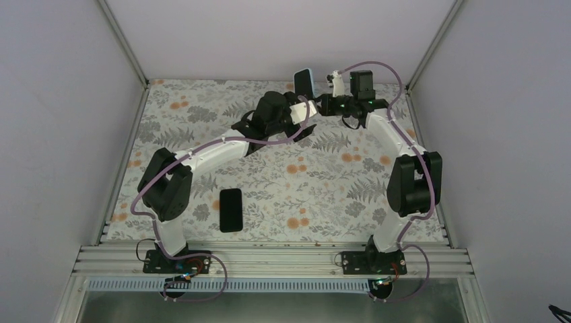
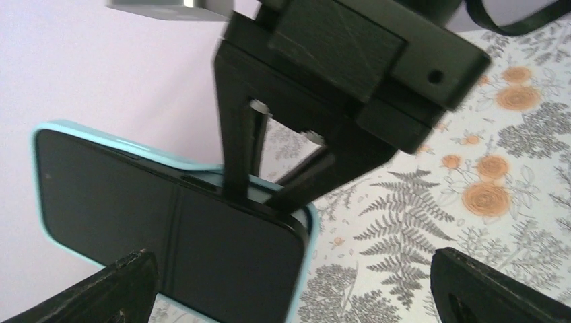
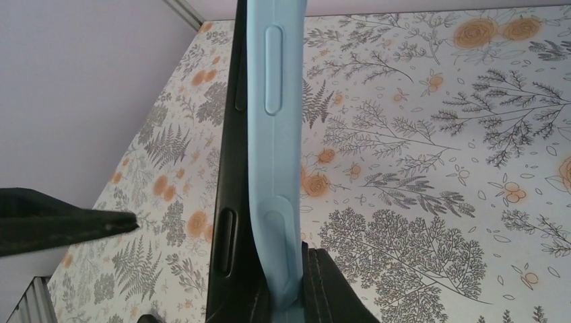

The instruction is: Take the phone out of the phone case

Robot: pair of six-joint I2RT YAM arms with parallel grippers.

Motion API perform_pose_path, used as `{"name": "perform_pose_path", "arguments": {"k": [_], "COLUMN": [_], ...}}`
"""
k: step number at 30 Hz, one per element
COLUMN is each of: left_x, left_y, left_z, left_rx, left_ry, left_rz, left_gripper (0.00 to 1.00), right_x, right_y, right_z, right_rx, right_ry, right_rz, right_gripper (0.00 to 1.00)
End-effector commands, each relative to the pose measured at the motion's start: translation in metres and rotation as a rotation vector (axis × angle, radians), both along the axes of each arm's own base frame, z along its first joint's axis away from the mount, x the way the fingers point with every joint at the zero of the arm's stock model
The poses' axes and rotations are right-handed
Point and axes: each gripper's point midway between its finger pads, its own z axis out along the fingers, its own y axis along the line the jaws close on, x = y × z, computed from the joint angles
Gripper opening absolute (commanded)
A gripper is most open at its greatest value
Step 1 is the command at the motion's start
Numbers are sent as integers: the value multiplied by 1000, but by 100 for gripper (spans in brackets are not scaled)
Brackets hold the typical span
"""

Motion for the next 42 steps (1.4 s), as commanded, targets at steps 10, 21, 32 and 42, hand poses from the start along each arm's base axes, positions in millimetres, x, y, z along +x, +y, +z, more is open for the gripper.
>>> {"name": "perform_pose_path", "arguments": {"k": [10,21,32,42], "left_x": [23,27,39,39], "left_y": [3,0,7,5], "left_z": [27,23,26,19], "left_rx": [-55,-35,-29,-25], "left_ry": [-100,-132,-179,-171], "left_rz": [117,121,202,195], "left_gripper": [100,100,100,99], "right_x": [4,1,-3,-5], "right_y": [-3,-2,-1,0], "right_z": [37,43,45,49], "right_rx": [27,39,47,59], "right_ry": [-120,-121,-125,-127], "right_rz": [-16,-11,-1,7], "right_gripper": [3,3,3,3]}}
